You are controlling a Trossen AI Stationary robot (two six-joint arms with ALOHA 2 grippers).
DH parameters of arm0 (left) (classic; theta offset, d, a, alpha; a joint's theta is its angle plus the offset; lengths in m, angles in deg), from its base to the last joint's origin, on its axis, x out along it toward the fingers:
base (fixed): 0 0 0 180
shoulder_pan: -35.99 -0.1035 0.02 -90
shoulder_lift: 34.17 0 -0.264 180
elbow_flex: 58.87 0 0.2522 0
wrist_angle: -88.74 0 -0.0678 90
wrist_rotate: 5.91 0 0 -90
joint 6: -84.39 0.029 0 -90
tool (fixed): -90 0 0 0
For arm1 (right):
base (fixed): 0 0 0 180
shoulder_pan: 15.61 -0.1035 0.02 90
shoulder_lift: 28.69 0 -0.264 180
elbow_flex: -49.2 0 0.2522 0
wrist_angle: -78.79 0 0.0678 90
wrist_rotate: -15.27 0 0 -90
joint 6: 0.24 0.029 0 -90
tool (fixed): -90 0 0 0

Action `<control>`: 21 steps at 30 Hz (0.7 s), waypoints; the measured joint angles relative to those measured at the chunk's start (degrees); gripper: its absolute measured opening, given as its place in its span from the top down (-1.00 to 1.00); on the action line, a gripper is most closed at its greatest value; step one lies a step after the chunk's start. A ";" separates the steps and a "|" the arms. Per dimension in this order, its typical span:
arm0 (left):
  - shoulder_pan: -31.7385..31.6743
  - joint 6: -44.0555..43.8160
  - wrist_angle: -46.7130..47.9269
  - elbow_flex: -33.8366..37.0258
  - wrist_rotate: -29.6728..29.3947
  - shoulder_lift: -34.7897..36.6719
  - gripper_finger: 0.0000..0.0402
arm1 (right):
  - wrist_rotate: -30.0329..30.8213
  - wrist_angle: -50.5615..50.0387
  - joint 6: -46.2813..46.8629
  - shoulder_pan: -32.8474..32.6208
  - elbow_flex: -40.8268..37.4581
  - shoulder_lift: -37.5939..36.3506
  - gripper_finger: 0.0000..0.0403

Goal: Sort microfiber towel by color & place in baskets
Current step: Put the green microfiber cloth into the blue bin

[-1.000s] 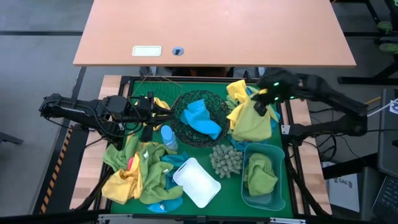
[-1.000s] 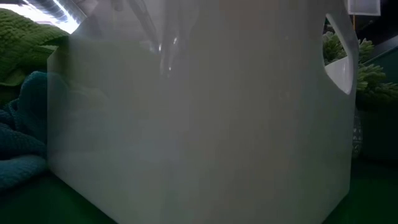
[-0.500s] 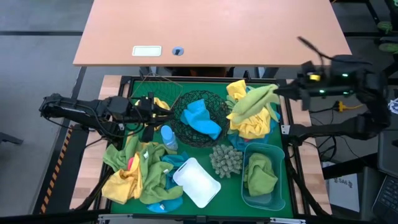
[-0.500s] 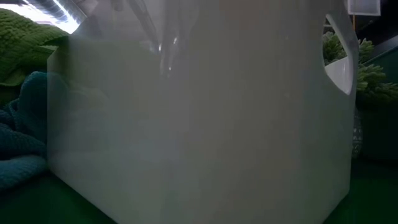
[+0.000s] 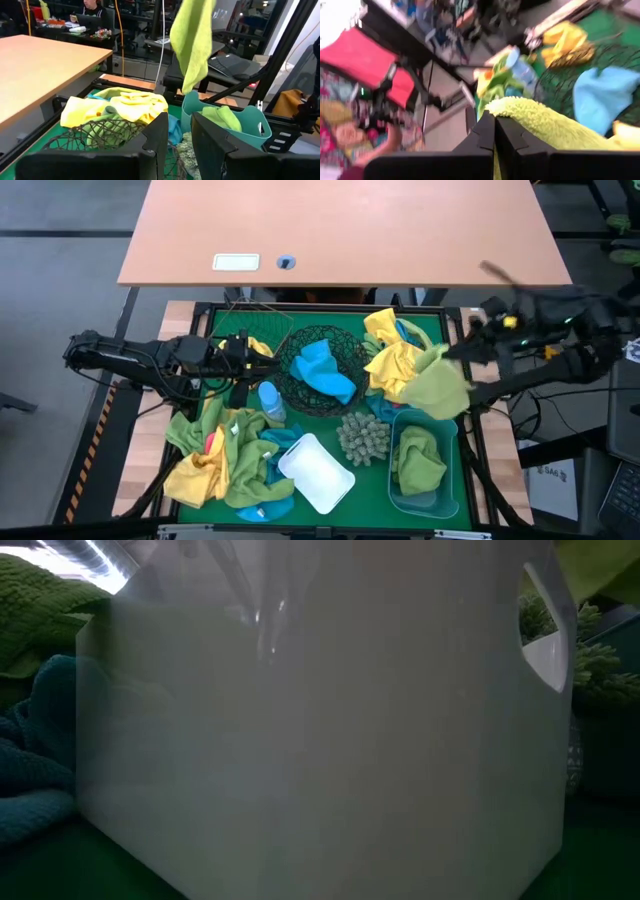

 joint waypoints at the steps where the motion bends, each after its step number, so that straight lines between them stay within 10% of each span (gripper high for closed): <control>1: -0.02 0.00 -0.02 0.00 -0.02 0.00 0.60 | 0.88 0.00 0.10 -2.32 0.00 1.09 1.00; 21: -0.01 -0.07 -0.02 0.00 0.00 0.00 0.61 | 35.54 -3.50 19.56 -47.88 -0.07 10.04 1.00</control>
